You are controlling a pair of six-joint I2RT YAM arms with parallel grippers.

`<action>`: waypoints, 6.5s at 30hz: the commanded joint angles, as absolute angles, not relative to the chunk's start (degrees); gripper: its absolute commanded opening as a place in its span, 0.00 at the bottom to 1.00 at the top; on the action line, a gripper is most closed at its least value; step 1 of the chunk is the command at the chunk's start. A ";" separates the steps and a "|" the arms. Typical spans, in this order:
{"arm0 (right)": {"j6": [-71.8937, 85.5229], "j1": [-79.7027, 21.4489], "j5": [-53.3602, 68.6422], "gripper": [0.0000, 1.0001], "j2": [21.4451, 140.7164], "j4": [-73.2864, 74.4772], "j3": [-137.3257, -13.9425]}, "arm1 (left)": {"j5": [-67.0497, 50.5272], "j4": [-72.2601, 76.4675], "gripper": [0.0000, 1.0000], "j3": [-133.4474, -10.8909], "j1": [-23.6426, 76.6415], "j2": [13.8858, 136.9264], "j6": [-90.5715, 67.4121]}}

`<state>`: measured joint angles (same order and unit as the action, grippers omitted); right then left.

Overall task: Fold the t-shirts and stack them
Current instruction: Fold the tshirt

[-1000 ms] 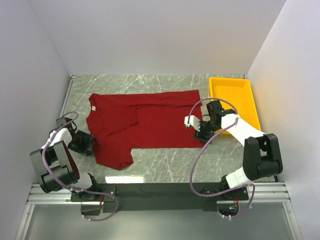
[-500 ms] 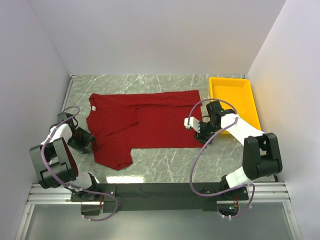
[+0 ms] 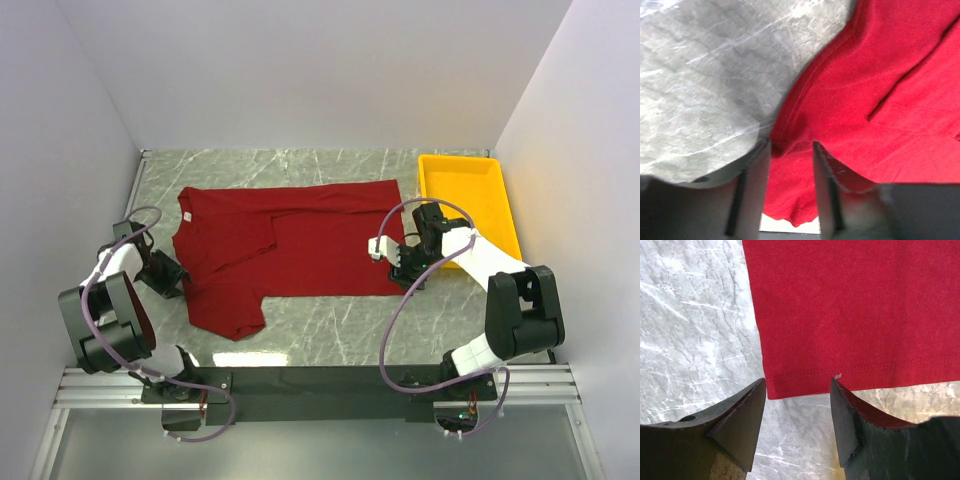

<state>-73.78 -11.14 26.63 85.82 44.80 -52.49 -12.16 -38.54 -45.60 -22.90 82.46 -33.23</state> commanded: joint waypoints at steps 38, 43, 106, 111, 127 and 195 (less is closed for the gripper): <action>-75.16 -16.35 16.62 0.53 88.68 42.29 -49.14 | -24.61 -37.35 0.01 -44.82 -22.94 81.04 -31.73; -73.13 -17.05 15.82 0.38 89.21 41.48 -49.13 | -25.49 -37.71 0.01 -44.56 -23.91 80.42 -31.20; -45.71 -5.54 21.27 0.00 110.39 40.96 -82.79 | -42.89 -33.75 0.01 -66.00 -30.06 104.32 -37.35; -44.91 -5.54 21.53 0.01 111.44 41.22 -84.55 | -42.80 -34.01 0.01 -68.03 -30.06 107.13 -37.09; -43.51 -6.24 20.74 0.02 113.20 40.17 -86.13 | -42.71 -33.75 0.01 -67.76 -30.06 108.90 -36.39; -31.03 -10.63 44.30 0.40 99.67 35.77 -78.31 | -14.42 -31.91 0.63 -40.52 -11.07 81.47 -49.83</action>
<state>-31.46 -10.94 43.05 103.61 37.65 -79.09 -18.83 -36.56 -40.40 -11.55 80.58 -47.57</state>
